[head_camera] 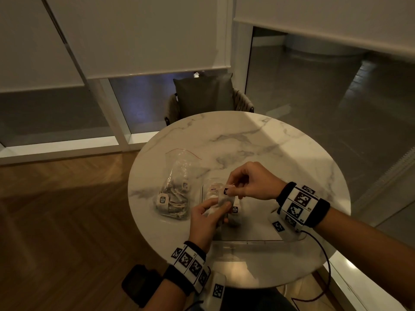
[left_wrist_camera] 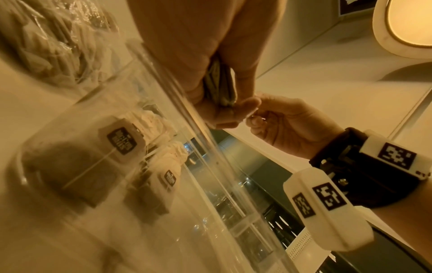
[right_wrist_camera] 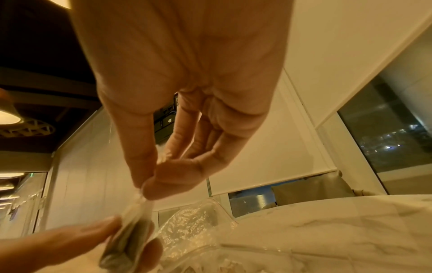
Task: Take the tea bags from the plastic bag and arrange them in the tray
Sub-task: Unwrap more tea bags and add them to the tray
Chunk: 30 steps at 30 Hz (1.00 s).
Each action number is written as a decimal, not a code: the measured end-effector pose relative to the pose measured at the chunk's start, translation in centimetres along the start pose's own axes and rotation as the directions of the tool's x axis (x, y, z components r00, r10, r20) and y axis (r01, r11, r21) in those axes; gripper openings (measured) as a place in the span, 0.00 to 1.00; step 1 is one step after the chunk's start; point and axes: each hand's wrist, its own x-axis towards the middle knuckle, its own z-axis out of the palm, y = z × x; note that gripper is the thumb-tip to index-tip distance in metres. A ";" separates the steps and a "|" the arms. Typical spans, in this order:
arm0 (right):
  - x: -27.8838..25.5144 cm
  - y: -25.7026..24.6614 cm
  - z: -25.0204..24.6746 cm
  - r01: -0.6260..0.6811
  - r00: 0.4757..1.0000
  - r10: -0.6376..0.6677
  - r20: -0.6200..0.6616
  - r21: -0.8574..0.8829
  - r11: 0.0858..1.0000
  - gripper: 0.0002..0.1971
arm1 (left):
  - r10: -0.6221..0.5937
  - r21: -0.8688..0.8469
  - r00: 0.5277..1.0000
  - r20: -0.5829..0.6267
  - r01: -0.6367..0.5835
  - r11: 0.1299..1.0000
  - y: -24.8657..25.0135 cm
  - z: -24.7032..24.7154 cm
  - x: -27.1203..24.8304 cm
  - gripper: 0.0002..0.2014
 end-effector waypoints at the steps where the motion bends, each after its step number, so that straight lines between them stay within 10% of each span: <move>1: 0.2 0.2 -0.2 0.000 1.000 -0.001 -0.023 -0.046 0.999 0.02 | -0.003 -0.025 0.999 -0.033 0.003 1.000 -0.1 0.0 0.1 0.07; 5: 0.7 1.1 -0.6 -0.052 0.992 0.089 0.095 -0.332 0.942 0.04 | -0.029 -0.208 0.993 -0.115 0.005 0.978 0.3 0.0 0.7 0.10; 14: 2.4 2.1 3.7 -0.093 0.757 0.370 0.539 -0.472 0.877 0.11 | -0.087 -0.359 0.989 -0.118 0.039 0.933 0.6 -0.7 0.7 0.17; 30: 3.3 3.7 3.7 -0.042 0.917 0.309 0.253 -0.707 0.706 0.11 | -0.104 -0.384 0.989 -0.107 0.055 0.921 1.0 -0.5 0.5 0.17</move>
